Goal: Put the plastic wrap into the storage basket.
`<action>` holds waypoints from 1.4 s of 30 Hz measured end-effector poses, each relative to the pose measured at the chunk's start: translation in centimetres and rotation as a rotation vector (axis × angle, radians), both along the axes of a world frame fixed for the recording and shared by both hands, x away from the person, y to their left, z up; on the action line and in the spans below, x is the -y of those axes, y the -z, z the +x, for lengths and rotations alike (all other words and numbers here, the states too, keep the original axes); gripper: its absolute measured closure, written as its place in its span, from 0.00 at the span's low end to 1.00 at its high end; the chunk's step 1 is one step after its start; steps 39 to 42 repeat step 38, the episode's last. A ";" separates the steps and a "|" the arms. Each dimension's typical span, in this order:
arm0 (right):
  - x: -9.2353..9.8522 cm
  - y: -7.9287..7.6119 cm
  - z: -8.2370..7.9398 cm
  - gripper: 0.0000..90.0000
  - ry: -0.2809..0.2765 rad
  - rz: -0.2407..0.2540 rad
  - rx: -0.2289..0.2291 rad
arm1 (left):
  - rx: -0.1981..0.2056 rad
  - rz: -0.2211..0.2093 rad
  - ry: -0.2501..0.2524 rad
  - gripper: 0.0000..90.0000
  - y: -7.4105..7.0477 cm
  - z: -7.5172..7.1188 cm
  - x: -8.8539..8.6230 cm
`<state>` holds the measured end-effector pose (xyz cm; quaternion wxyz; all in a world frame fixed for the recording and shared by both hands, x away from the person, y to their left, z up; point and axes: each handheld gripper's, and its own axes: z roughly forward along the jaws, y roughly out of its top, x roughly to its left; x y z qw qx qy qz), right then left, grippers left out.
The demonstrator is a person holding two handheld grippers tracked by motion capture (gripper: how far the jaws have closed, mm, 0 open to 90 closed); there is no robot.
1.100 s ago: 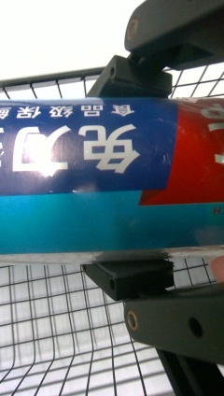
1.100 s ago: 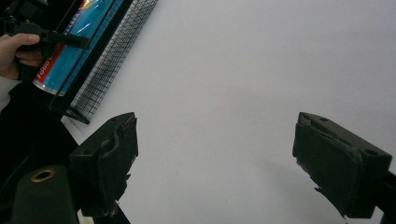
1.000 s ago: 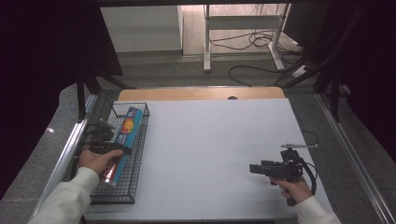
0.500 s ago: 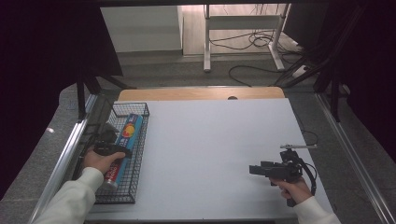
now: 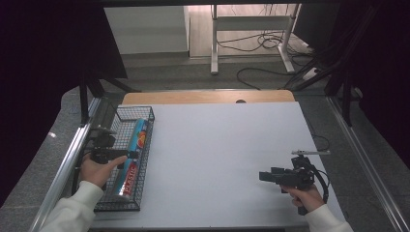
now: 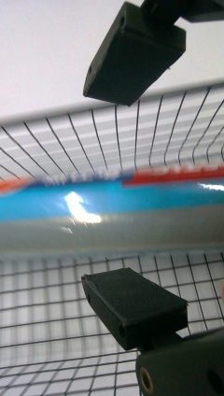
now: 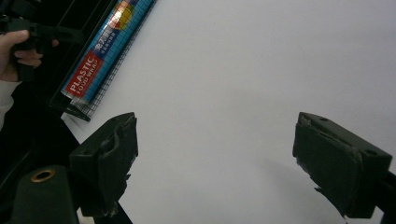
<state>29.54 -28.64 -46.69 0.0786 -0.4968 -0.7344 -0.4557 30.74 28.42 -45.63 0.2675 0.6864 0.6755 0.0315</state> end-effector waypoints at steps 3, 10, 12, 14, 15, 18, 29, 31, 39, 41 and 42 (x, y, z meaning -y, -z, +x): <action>-0.1 0.0 -0.1 0.16 -0.012 0.000 0.030 | 0.094 -0.049 0.023 0.14 -1.3 -1.5 0.1; -0.3 -0.3 -0.5 0.16 -0.029 0.005 0.119 | 0.313 -0.068 0.210 0.17 -3.9 -5.1 3.4; -0.4 -0.4 -0.7 0.16 -0.029 -0.015 0.154 | 0.348 -0.074 0.292 0.17 -4.0 -6.0 5.4; -0.4 -0.5 -0.9 0.16 -0.025 -0.044 0.198 | 0.363 -0.068 0.365 0.17 -3.7 -6.7 7.3; -0.4 -0.4 -1.1 0.16 -0.020 -0.087 0.231 | 0.366 -0.067 0.389 0.17 -3.5 -6.9 8.0; -0.5 -0.3 -1.3 0.16 -0.021 -0.132 0.254 | 0.370 -0.058 0.462 0.17 -2.8 -7.3 10.1; -1.8 0.0 -2.1 0.15 -0.077 -0.245 0.332 | 0.354 -0.069 0.467 0.17 -1.3 -7.7 10.9; -1.8 0.0 -2.1 0.15 -0.078 -0.240 0.332 | 0.351 -0.067 0.462 0.17 -1.1 -7.7 10.7; -1.7 0.0 -2.3 0.13 -0.087 -0.239 0.363 | 0.345 -0.039 0.467 0.16 -0.4 -7.7 10.8; -1.7 0.0 -2.3 0.13 -0.087 -0.239 0.363 | 0.345 -0.039 0.467 0.16 -0.4 -7.7 10.8; -1.7 0.0 -2.3 0.13 -0.087 -0.239 0.363 | 0.345 -0.039 0.467 0.16 -0.4 -7.7 10.8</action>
